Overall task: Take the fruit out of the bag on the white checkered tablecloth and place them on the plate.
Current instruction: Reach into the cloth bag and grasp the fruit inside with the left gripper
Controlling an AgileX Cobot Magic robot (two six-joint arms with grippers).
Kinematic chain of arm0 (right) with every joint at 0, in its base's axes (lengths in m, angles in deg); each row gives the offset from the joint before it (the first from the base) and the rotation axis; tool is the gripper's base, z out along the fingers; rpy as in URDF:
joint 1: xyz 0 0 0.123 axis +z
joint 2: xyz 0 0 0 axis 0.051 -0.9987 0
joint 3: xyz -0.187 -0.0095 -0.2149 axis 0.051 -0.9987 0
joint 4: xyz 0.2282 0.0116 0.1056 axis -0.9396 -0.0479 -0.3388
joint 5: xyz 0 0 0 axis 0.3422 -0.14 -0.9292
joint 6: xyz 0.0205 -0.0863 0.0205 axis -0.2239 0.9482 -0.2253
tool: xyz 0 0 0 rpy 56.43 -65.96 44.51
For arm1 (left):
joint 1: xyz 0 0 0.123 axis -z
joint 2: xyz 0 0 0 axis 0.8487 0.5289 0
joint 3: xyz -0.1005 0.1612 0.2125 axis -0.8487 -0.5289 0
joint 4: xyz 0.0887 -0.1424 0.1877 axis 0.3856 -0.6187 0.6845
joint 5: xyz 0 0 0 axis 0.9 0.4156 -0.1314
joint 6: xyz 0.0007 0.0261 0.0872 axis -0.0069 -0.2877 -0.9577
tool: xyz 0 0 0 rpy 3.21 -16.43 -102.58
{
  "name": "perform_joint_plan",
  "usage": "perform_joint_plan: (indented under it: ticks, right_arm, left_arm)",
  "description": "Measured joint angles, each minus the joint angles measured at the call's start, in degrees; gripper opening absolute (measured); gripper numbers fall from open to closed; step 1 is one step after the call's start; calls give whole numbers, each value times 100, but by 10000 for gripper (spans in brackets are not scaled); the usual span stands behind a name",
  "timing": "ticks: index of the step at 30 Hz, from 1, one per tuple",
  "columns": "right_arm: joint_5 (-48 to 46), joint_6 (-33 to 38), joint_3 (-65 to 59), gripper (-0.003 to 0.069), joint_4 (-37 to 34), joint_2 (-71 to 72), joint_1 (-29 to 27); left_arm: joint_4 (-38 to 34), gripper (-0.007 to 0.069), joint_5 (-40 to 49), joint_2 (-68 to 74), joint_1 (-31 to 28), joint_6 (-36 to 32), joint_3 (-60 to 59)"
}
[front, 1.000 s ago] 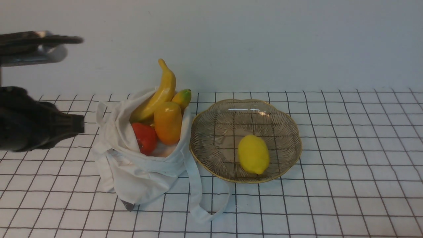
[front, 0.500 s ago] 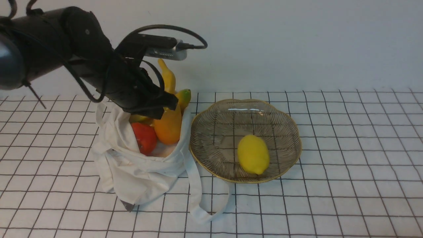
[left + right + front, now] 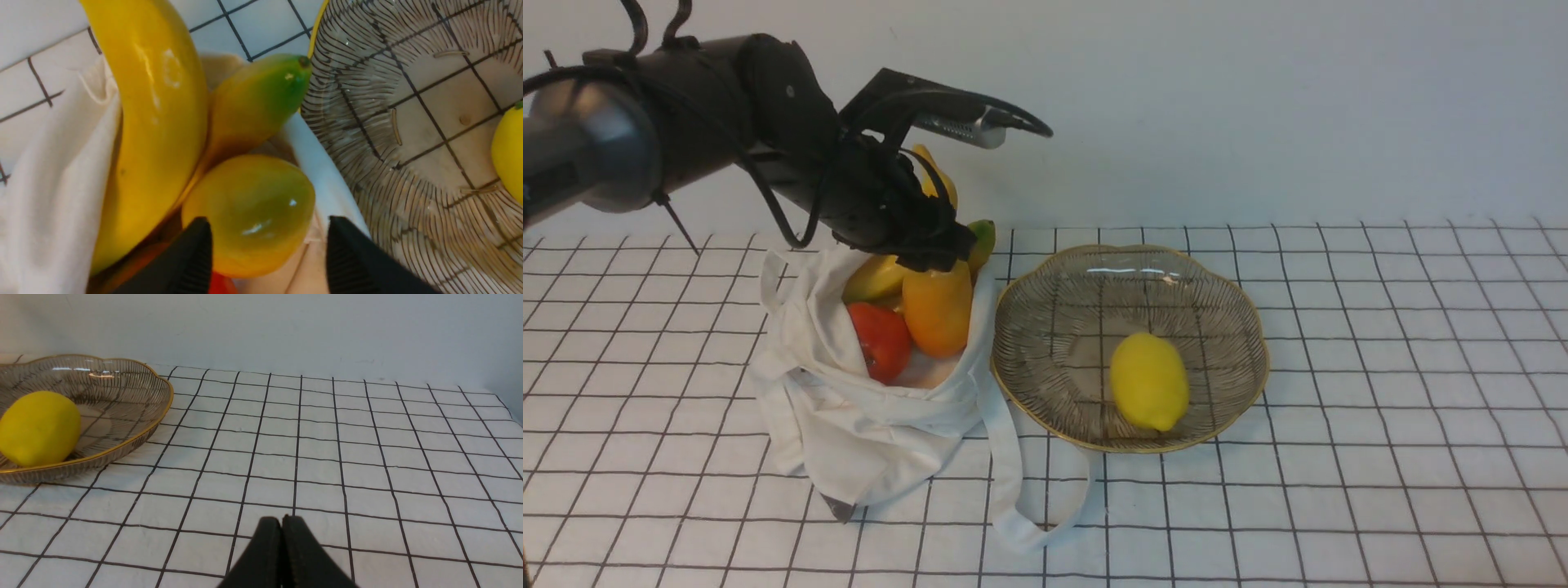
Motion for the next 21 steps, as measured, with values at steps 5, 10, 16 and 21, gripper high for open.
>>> perform_joint_plan:
  ticks: [5,10,16,21]
  right_arm:
    - [0,0,0,-14,0,0,0]
    - [0,0,0,-14,0,0,0]
    - [0,0,0,-14,0,0,0]
    - [0,0,0,-14,0,0,0]
  left_arm:
    - [10,650,-199,248,0,-33,0]
    - [10,682,-427,476,0,-33,0]
    - [10,501,-434,599,0,95,0]
    - [211,489,-168,464,0,123,0]
